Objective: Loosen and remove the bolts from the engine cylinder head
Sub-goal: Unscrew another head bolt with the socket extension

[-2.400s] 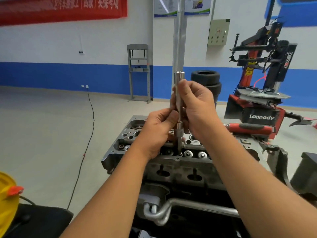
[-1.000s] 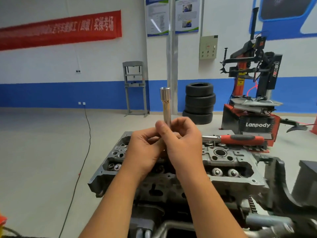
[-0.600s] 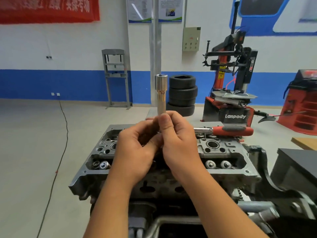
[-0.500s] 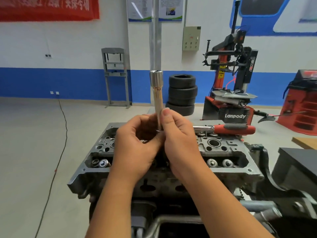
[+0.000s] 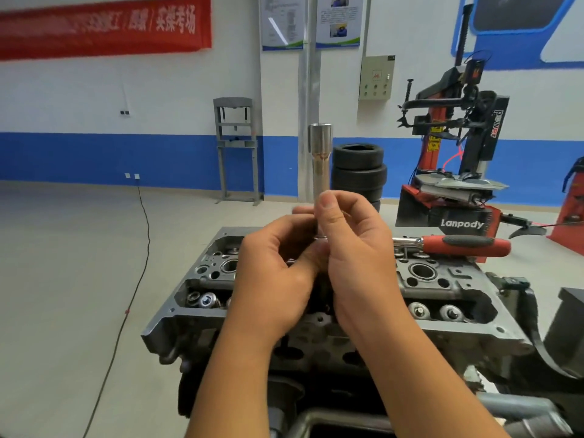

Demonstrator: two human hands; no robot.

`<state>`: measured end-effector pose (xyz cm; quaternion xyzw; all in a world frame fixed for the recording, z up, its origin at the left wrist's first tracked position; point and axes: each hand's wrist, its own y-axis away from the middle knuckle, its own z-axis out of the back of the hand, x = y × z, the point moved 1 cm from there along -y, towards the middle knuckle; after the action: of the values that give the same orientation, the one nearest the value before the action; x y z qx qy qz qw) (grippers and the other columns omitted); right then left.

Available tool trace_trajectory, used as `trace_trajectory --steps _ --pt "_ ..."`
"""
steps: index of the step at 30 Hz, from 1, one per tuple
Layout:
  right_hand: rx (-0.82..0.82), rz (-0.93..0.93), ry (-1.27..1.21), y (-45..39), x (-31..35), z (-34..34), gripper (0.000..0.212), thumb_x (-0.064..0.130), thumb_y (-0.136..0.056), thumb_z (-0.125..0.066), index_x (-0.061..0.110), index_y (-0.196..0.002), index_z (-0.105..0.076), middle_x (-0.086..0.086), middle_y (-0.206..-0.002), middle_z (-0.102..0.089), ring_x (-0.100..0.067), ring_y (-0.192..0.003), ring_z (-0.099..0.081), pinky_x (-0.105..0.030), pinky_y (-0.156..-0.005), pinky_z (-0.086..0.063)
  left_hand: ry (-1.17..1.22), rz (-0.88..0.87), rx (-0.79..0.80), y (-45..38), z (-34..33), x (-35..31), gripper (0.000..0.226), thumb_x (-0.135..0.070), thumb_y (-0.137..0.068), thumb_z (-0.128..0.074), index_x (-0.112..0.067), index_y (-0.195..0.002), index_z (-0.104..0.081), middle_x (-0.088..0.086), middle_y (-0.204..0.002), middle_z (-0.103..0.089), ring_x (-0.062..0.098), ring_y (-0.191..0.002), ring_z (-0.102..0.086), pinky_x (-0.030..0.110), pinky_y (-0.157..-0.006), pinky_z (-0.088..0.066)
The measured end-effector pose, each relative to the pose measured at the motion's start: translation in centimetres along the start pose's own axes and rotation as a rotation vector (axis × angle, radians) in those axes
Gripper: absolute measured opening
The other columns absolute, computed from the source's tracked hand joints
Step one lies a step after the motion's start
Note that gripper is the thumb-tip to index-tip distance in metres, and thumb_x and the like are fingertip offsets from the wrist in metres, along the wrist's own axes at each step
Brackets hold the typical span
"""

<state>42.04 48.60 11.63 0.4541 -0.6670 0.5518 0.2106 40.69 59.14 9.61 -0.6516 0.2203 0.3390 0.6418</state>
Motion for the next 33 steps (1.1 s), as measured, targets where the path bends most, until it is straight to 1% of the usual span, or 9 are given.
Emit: trace_trajectory --steps 3,8,13,16,21,23,28,31,33 --pt "0.017 0.016 -0.008 0.1 0.0 0.1 0.037 0.043 -0.081 -0.069 0.009 -0.096 -0.067 -0.009 -0.097 -0.079 -0.030 -0.094 -0.076 -0.049 -0.085 -0.064 -0.029 -0.014 -0.089 0.2 0.0 0.4 0.029 -0.011 -0.089 -0.082 -0.034 -0.105 -0.076 -0.011 -0.099 -0.080 0.011 -0.095 -0.077 0.023 -0.083 -0.061" --pt "-0.061 0.070 0.072 -0.2 -0.3 0.2 0.040 0.052 -0.088 -0.056 0.016 -0.089 -0.074 0.000 -0.100 -0.079 -0.015 -0.100 -0.073 -0.036 -0.092 -0.059 0.086 0.054 0.209 0.2 -0.2 -0.4 0.029 -0.020 -0.107 -0.052 -0.032 -0.126 -0.071 -0.003 -0.115 -0.078 0.016 -0.113 -0.073 0.034 -0.097 -0.059" --pt "-0.038 0.033 -0.065 0.0 -0.4 0.3 0.037 0.049 -0.083 -0.071 0.013 -0.094 -0.071 -0.009 -0.097 -0.078 -0.027 -0.093 -0.075 -0.052 -0.087 -0.063 -0.032 0.019 0.019 0.1 -0.3 -0.3 0.022 -0.012 -0.098 -0.070 -0.029 -0.111 -0.076 -0.011 -0.100 -0.079 0.008 -0.095 -0.075 0.020 -0.081 -0.060" --pt "-0.026 0.040 -0.072 -0.1 -0.2 0.2 0.030 0.042 -0.084 -0.072 0.014 -0.094 -0.068 -0.010 -0.099 -0.079 -0.029 -0.091 -0.077 -0.052 -0.081 -0.064 -0.039 0.012 -0.062 0.1 -0.2 -0.2 0.022 -0.012 -0.090 -0.080 -0.028 -0.105 -0.076 -0.011 -0.094 -0.079 0.008 -0.089 -0.076 0.020 -0.076 -0.060" --pt "-0.073 0.090 0.115 -0.3 0.0 -0.3 0.039 0.048 -0.091 -0.058 0.012 -0.095 -0.073 -0.002 -0.099 -0.079 -0.019 -0.098 -0.074 -0.041 -0.091 -0.061 0.075 0.112 0.189 0.1 0.2 -0.5 0.029 -0.028 -0.108 -0.051 -0.033 -0.128 -0.071 -0.007 -0.118 -0.077 0.013 -0.115 -0.072 0.044 -0.101 -0.057" --pt "-0.056 0.081 0.089 0.1 -0.3 0.1 0.041 0.050 -0.093 -0.053 0.015 -0.093 -0.076 -0.006 -0.099 -0.078 -0.027 -0.099 -0.075 -0.048 -0.090 -0.062 0.067 0.114 0.136 0.1 0.2 -0.3 0.030 -0.022 -0.108 -0.049 -0.033 -0.121 -0.074 -0.003 -0.110 -0.078 0.020 -0.107 -0.074 0.052 -0.096 -0.060" --pt "0.045 0.089 0.060 0.3 -0.4 0.2 0.036 0.049 -0.088 -0.066 0.015 -0.091 -0.077 -0.016 -0.096 -0.077 -0.037 -0.093 -0.073 -0.044 -0.084 -0.062 -0.067 0.019 -0.092 0.1 0.0 0.1 0.033 -0.007 -0.106 -0.050 -0.025 -0.097 -0.076 0.000 -0.087 -0.076 0.023 -0.082 -0.073 0.043 -0.071 -0.064" --pt "0.076 0.121 0.096 0.3 -0.3 0.0 0.031 0.037 -0.084 -0.075 0.007 -0.092 -0.072 -0.007 -0.085 -0.077 -0.022 -0.077 -0.073 -0.029 -0.073 -0.061 -0.114 0.019 -0.137 0.0 -0.6 0.1 0.033 -0.010 -0.107 -0.051 -0.027 -0.094 -0.077 -0.005 -0.087 -0.079 0.017 -0.083 -0.075 0.048 -0.073 -0.063" --pt "0.051 0.134 0.073 0.4 -0.4 0.0 0.033 0.037 -0.083 -0.075 0.005 -0.091 -0.073 -0.009 -0.082 -0.075 -0.018 -0.076 -0.071 -0.030 -0.072 -0.060 -0.131 0.016 -0.117 0.0 -0.8 0.0 0.030 -0.013 -0.109 -0.051 -0.026 -0.098 -0.077 -0.004 -0.090 -0.079 0.019 -0.087 -0.076 0.049 -0.075 -0.063"
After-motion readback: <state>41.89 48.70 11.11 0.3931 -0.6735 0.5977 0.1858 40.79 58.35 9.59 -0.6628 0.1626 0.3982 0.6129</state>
